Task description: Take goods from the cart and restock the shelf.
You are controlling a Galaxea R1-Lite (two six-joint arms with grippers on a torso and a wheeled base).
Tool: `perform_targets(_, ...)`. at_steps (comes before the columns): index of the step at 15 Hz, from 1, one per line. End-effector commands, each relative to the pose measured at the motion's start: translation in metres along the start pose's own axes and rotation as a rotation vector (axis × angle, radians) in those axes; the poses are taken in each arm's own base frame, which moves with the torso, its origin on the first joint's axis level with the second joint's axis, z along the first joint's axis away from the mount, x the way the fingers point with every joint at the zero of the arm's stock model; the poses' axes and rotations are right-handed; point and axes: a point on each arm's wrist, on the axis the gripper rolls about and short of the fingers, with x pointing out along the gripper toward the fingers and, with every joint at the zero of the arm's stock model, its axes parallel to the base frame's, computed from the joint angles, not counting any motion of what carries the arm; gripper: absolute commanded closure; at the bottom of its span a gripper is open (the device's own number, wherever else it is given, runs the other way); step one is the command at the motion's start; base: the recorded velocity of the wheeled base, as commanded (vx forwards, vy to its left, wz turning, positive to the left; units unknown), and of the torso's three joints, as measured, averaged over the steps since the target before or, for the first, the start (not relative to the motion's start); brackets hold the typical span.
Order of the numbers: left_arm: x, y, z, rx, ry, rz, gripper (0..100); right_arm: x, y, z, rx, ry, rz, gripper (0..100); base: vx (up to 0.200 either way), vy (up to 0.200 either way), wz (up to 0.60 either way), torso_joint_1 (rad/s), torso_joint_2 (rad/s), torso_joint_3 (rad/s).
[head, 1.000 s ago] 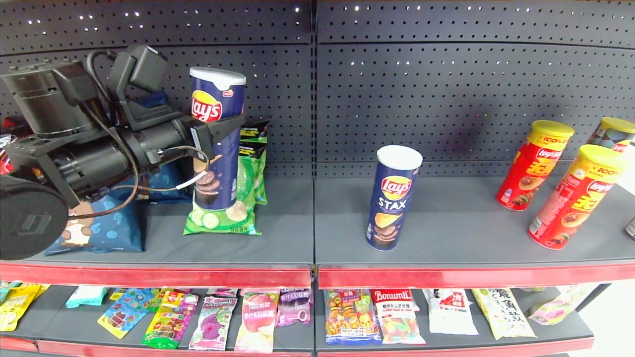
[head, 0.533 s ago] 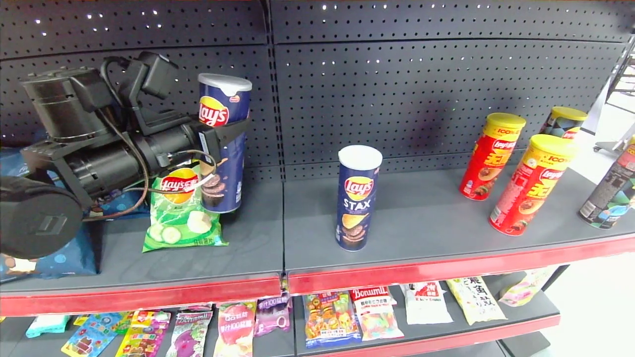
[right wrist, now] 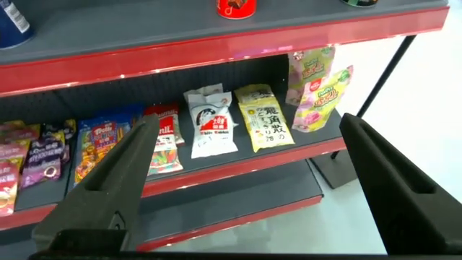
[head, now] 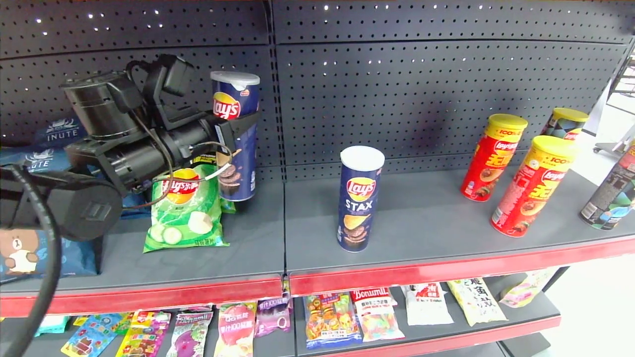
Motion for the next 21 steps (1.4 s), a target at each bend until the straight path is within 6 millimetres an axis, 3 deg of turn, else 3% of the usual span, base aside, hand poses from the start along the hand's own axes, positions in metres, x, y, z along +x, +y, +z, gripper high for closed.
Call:
perform_targets(1, 0.014, 0.004, -0.022, -0.025, 0.030, -0.008, 100, 0.000, 0.000, 0.000, 0.003, 0.002, 0.000, 0, 0.000, 0.000, 0.00, 0.000, 0.00, 0.000)
perform_targets(5, 0.028, 0.009, -0.045, -0.066, -0.024, -0.055, 100, 0.009, 0.003, -0.003, -0.056, -0.093, 0.058, 0, 0.000, 0.000, 0.00, 0.000, 0.00, 0.000)
perform_targets(11, 0.030, 0.009, -0.046, -0.087, -0.022, -0.131, 100, 0.015, 0.004, -0.004, -0.067, -0.171, 0.094, 0, 0.000, 0.000, 0.00, 0.000, 0.00, 0.000)
perform_targets(14, 0.030, 0.009, -0.046, -0.100, -0.020, -0.154, 100, 0.016, 0.003, -0.004, -0.055, -0.160, 0.004, 0, 0.000, 0.000, 0.00, 0.000, 0.00, 0.000)
perform_targets(16, 0.029, 0.010, -0.047, -0.107, -0.018, -0.159, 100, 0.015, 0.003, -0.004, -0.099, -0.171, 0.033, 0, 0.000, 0.000, 0.00, 0.000, 0.00, 0.000)
perform_targets(18, 0.030, 0.009, -0.045, -0.113, -0.024, -0.172, 100, 0.015, 0.005, -0.004, -0.055, -0.173, 0.123, 0, 0.000, 0.000, 0.00, 0.000, 0.00, 0.000)
perform_targets(21, 0.029, 0.010, -0.044, -0.105, -0.032, -0.186, 100, 0.015, 0.005, -0.004, 0.002, -0.168, 0.115, 0, 0.000, 0.000, 0.00, 0.000, 0.00, 0.000)
